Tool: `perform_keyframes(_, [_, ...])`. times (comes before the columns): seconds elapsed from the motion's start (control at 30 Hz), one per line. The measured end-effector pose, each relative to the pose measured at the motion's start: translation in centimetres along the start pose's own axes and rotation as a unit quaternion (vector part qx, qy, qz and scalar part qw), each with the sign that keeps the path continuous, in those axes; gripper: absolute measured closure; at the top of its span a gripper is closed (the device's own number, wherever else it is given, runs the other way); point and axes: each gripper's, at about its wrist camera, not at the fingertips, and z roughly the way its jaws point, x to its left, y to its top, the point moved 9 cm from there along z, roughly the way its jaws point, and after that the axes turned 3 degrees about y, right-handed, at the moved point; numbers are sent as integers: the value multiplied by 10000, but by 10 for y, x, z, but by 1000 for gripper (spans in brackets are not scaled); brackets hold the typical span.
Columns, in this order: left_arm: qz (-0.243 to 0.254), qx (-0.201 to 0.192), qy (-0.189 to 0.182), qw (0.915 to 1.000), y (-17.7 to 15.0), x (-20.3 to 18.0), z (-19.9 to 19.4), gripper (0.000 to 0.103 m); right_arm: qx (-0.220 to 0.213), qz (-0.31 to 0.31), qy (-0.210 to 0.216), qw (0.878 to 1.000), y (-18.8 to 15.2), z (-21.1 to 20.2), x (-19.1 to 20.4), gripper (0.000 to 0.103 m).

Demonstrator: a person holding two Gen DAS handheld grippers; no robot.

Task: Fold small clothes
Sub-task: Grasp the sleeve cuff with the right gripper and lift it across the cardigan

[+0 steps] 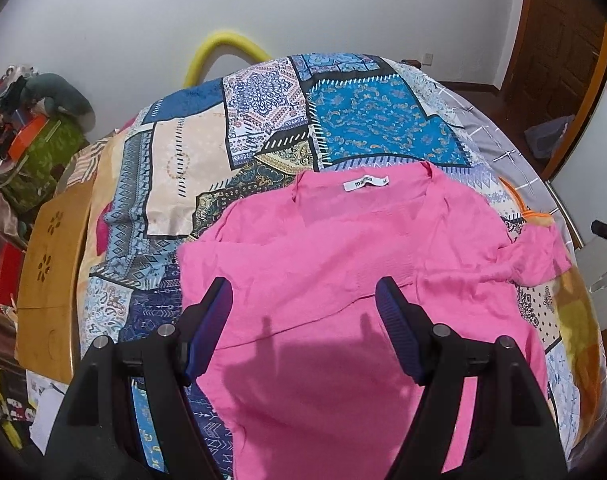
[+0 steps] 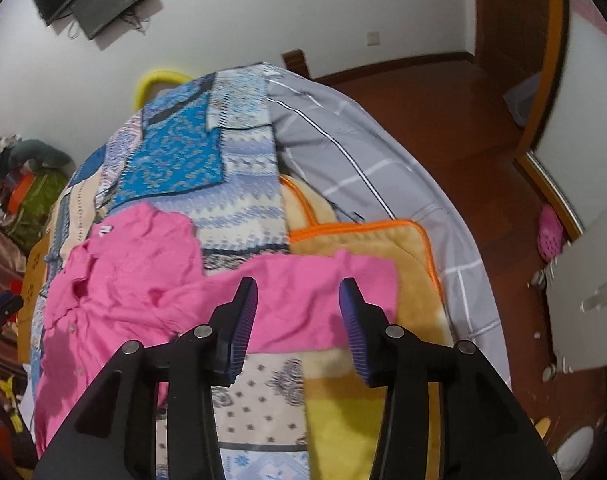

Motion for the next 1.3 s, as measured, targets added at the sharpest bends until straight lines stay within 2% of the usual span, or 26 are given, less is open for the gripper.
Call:
perform_keyframes(0.1, [59,60,10,10000,-2,-6,6,29,134,283,17,9995,-10,10,-18,60])
perform_keyframes(0.4, [242,210,28,9995,-7,-22,22,30,626,931,68,9937,-40,49,-56,59])
perform_keyframes(0.67, [230,403,0,9989,-13,-28,39,30,777,1315,353,9876,-57,72,-63,59])
perform_keyframes(0.83, [284,467,57,9985,-18,-28,46,29,690,1301,340,9885,-57,76,-62,60])
perform_keyframes(0.9, [282,486,63,9984,-19,-28,48,29,639,1178,219,9907,-53,76,-61,76])
perform_keyframes(1.0, [251,504,58,9984,-20,-27,50,29,570,1010,146,9931,-48,78,-56,94])
perform_keyframes(1.3, [307,387,73,9988,-17,-27,41,30,101,542,203,9983,-20,55,-24,96])
